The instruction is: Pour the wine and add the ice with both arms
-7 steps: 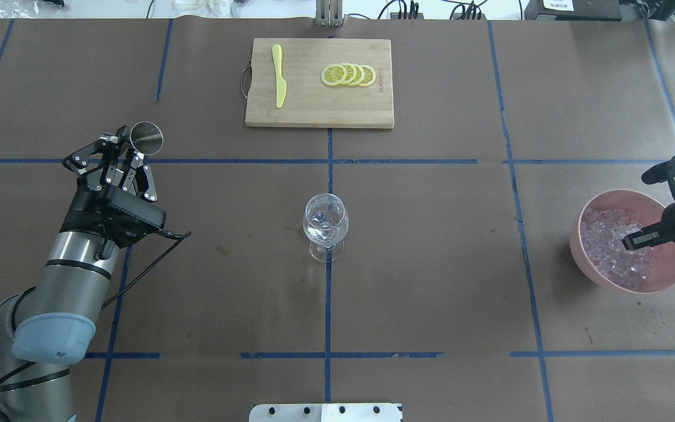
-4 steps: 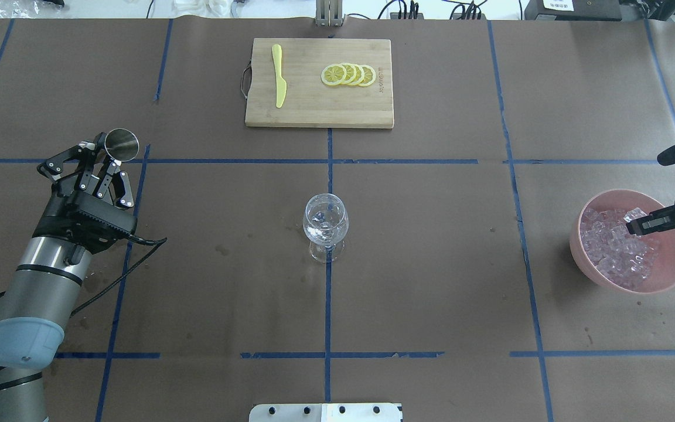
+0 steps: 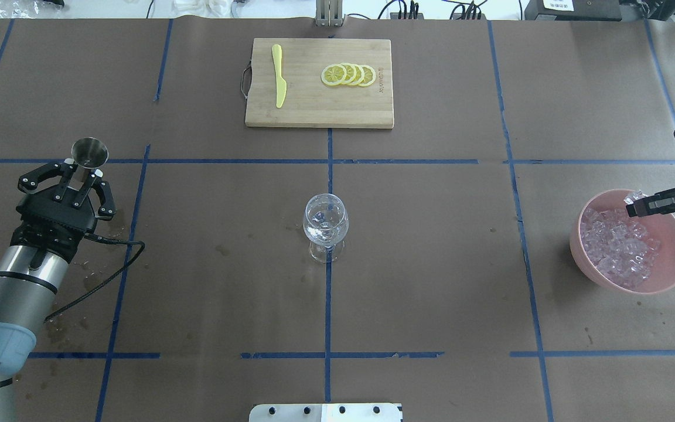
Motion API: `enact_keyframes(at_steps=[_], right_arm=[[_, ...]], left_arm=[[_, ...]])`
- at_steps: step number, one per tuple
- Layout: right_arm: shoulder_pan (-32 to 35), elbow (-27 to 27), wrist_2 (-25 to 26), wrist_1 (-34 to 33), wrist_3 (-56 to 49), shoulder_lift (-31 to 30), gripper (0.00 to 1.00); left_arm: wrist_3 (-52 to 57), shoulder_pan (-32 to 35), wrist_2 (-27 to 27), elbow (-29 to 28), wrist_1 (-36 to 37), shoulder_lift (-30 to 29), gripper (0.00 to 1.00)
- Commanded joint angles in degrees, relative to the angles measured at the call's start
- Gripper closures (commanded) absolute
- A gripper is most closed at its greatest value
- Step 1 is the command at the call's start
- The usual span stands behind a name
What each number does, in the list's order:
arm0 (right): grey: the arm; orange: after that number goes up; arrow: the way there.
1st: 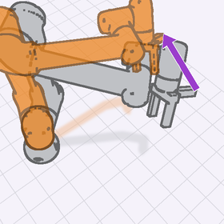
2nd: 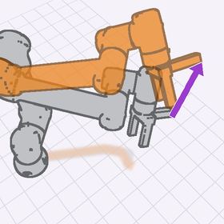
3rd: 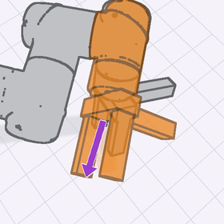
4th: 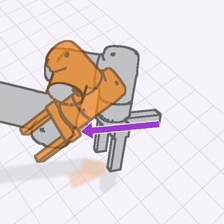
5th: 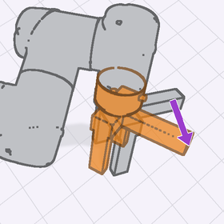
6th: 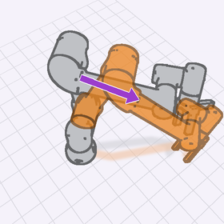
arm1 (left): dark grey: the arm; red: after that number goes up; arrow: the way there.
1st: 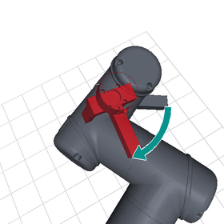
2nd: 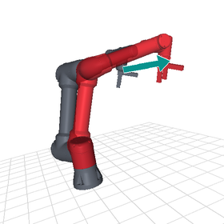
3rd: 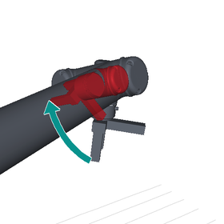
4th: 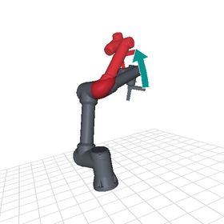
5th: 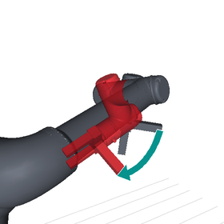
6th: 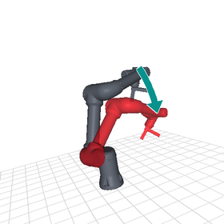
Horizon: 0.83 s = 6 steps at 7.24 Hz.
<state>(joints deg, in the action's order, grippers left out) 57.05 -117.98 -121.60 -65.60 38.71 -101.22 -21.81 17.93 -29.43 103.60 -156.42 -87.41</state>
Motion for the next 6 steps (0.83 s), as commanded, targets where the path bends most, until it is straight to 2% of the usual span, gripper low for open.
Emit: enact_keyframes(at_steps=[1, 3, 5, 6], right_arm=[[0.2, -0.4, -0.9, 0.0, 7.6, 3.3, 1.0], [0.2, -1.1, -1.4, 0.1, 12.2, 5.5, 1.0], [0.2, -2.8, -1.4, 0.2, 17.4, 7.1, 1.0], [0.2, -3.6, -1.4, 0.3, 20.2, 8.1, 1.0]], left_arm=[[-13.6, -0.2, -1.1, -0.9, 0.2, 0.7, 1.0], [-27.3, -0.6, -2.5, -4.0, 0.2, 0.6, 1.0], [-37.6, -0.8, -4.2, -4.9, 0.5, 0.5, 1.0], [-40.0, -0.9, -3.9, -7.2, 0.7, 0.5, 1.0]])
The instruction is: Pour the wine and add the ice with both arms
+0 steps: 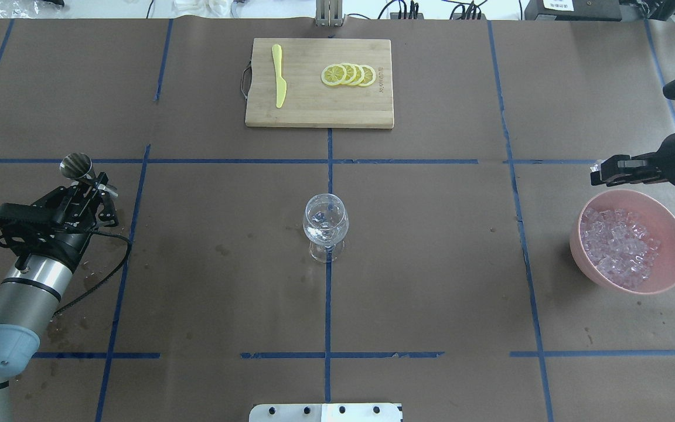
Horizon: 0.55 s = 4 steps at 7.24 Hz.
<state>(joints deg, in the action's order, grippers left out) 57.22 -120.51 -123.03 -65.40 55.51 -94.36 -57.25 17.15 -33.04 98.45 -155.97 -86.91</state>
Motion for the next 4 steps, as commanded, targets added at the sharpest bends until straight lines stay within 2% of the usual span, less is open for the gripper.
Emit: enact_keyframes(at_steps=[1, 2, 4], right_arm=[[0.0, -1.7, -0.1, 0.1, 6.1, 2.6, 1.0], [0.0, -1.8, -0.1, 0.2, 8.2, 3.3, 1.0], [0.0, -2.1, -0.1, 0.2, 10.2, 4.6, 1.0]], left_arm=[[-7.3, -0.1, -0.1, -3.3, 0.1, 0.0, 1.0], [-10.5, -0.1, 1.7, -4.8, 0.1, -0.1, 1.0], [-12.7, -0.2, 2.1, -5.8, 0.2, -0.1, 1.0]])
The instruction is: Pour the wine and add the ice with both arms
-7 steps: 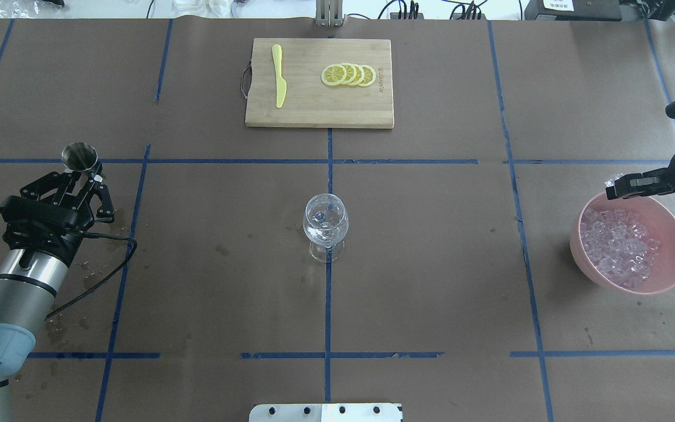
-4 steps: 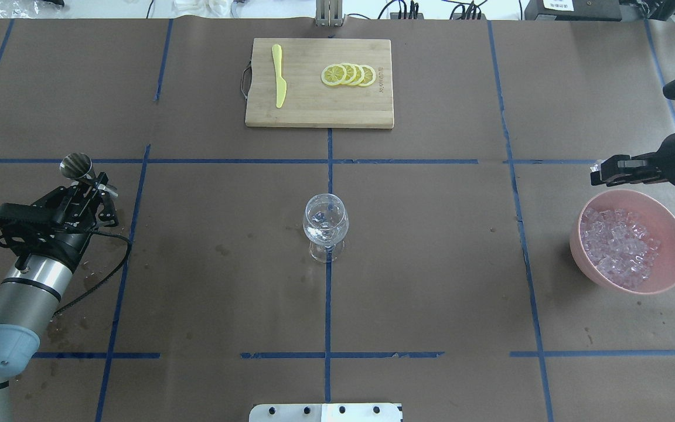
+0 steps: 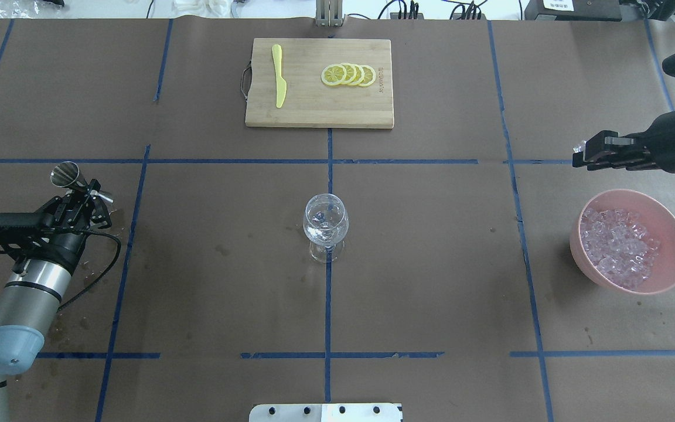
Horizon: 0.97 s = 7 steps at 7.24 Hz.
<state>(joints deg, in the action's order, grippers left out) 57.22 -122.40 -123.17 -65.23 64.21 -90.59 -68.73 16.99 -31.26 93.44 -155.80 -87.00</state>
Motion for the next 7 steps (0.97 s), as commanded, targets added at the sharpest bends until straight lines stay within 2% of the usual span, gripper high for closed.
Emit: enact_keyframes(at_steps=[1, 5, 6, 7], right_arm=[[0.0, -0.2, -0.1, 0.0, 2.7, 1.9, 1.0], [-0.3, -0.2, -0.1, -0.1, 6.8, 4.7, 1.0], [-0.4, -0.3, -0.1, 0.0, 7.1, 4.9, 1.0], [-0.4, -0.3, -0.2, 0.0, 7.1, 4.9, 1.0]], left_arm=[[-1.2, -0.4, 0.3, -1.2, 0.1, -0.2, 1.0], [-3.4, -2.9, 1.3, -4.1, 0.2, -1.2, 1.0], [-3.4, -3.2, 1.4, -4.1, 0.3, -1.2, 0.9], [-3.2, -3.3, 1.4, -3.9, 0.8, -1.3, 0.74]])
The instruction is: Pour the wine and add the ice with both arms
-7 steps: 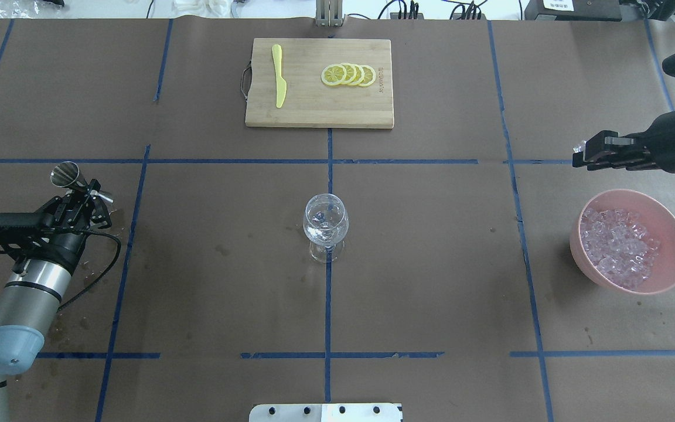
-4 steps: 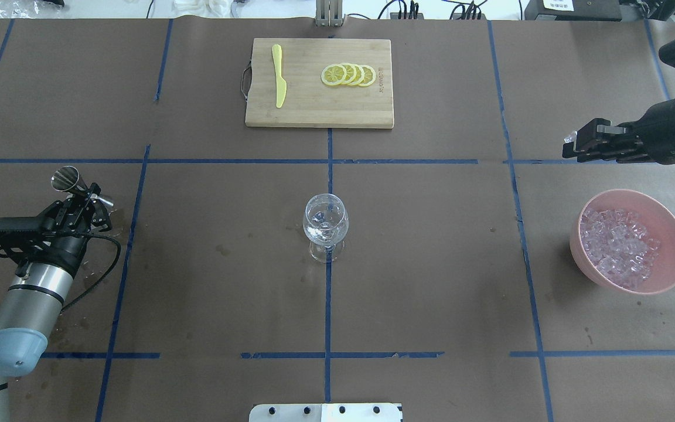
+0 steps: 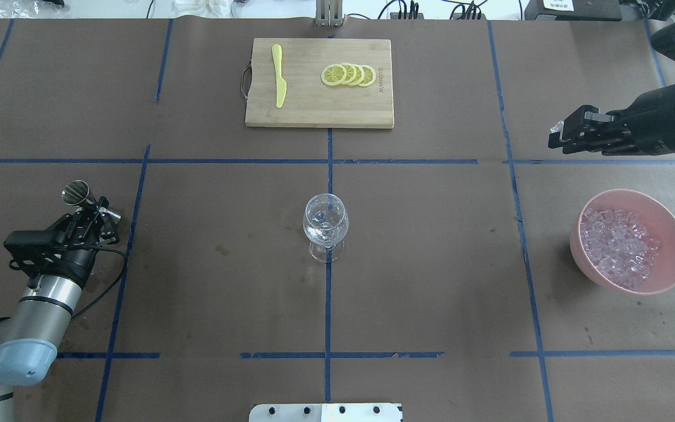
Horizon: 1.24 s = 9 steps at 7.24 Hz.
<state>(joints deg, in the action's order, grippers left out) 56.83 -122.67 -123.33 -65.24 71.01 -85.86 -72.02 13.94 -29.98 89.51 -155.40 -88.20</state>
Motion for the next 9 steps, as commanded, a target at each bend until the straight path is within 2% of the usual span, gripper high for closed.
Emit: enact_keyframes(at_steps=[1, 2, 4, 5, 6, 9], right_arm=[[-0.1, 0.0, -0.1, 0.0, 0.3, 0.2, 1.0], [-0.1, 0.0, -0.1, 0.0, 0.3, 0.3, 1.0], [-0.2, 0.0, -0.1, 0.0, 0.3, 0.6, 1.0], [-0.7, 0.0, 0.0, 0.0, 0.3, 1.0, 1.0], [-0.7, 0.0, 0.0, 0.0, 0.3, 1.0, 1.0], [-1.1, 0.1, 0.1, -0.1, 0.3, 2.2, 1.0]], left_arm=[[0.1, -0.3, 0.1, 0.1, 1.6, -0.4, 0.63], [0.1, -0.3, 0.1, 0.2, 1.7, -0.5, 0.55], [0.5, -0.2, 0.1, 0.3, 1.6, -0.4, 0.31], [2.6, -0.1, 0.0, 0.4, 1.6, -0.3, 0.0], [5.5, -0.1, -0.5, 1.7, 1.5, 0.3, 0.0], [7.2, -0.1, -10.0, 5.2, 1.6, 4.5, 0.0]])
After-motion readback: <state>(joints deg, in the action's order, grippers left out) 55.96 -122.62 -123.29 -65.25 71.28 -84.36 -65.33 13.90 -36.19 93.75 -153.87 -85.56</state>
